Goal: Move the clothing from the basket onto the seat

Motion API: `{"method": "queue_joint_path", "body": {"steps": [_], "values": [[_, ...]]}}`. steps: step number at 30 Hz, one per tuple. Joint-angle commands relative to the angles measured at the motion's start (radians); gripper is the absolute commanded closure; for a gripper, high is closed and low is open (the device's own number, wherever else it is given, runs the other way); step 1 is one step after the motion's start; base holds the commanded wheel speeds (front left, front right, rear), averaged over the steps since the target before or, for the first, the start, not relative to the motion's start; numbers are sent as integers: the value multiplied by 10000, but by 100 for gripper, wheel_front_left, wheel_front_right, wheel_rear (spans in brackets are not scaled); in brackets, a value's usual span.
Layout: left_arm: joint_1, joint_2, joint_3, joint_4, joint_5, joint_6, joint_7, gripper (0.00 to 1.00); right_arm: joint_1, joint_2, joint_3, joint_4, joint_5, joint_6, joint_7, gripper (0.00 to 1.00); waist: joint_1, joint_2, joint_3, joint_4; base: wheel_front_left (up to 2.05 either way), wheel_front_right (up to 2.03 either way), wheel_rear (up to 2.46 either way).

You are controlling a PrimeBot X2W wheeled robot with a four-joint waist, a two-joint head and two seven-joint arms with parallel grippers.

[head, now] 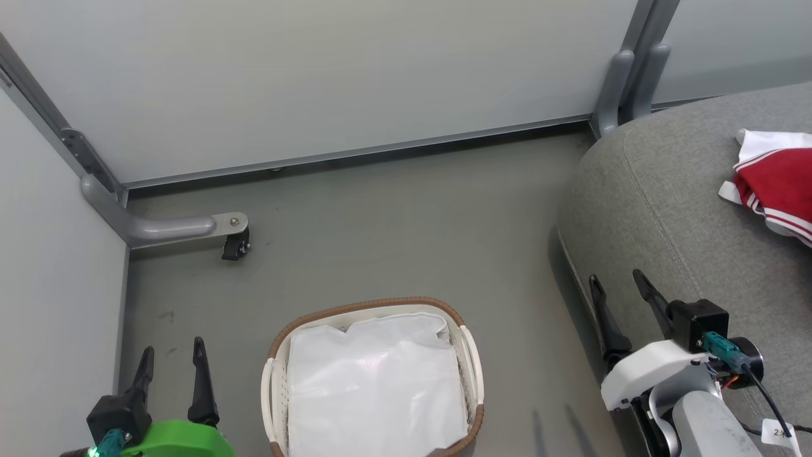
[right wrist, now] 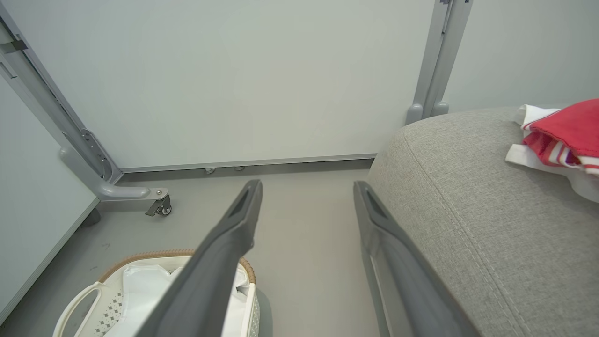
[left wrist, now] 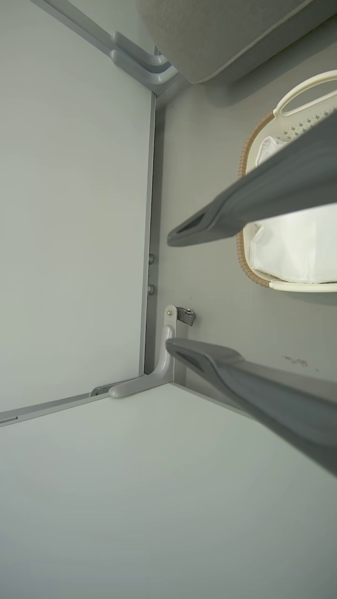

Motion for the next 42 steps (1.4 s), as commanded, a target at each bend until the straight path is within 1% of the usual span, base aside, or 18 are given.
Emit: {"method": "queue_joint_path", "body": {"steps": [1,4,5,9,25,42], "values": [[201,5,61,14,-107,-60,-36,0,218,-44,-28,29,56,-12,-3,0,1,0,-188,129,0,0,0],[376,4,77,92,-399,-114,-36,0,390,-43,-35,76,52,-11,-3,0,1,0,-279,182,0,0,0],[277,-2,74,112,-345,-98,3,100,320,-2,-24,73,14,2,0,100,1,0,-234,136,0,0,0],[270,-61,112,441,-461,-97,127,100,418,62,-61,348,143,2,75,100,1,0,-246,146,0,0,0],[35,-45,156,67,-3417,-132,897,100,585,41,-326,-178,3220,0,858,100,1,0,-319,201,0,0,0],[-163,-30,188,-270,-5948,-163,1546,100,735,22,-551,-628,5851,-1,1521,100,1,0,-394,257,0,0,0]]}}
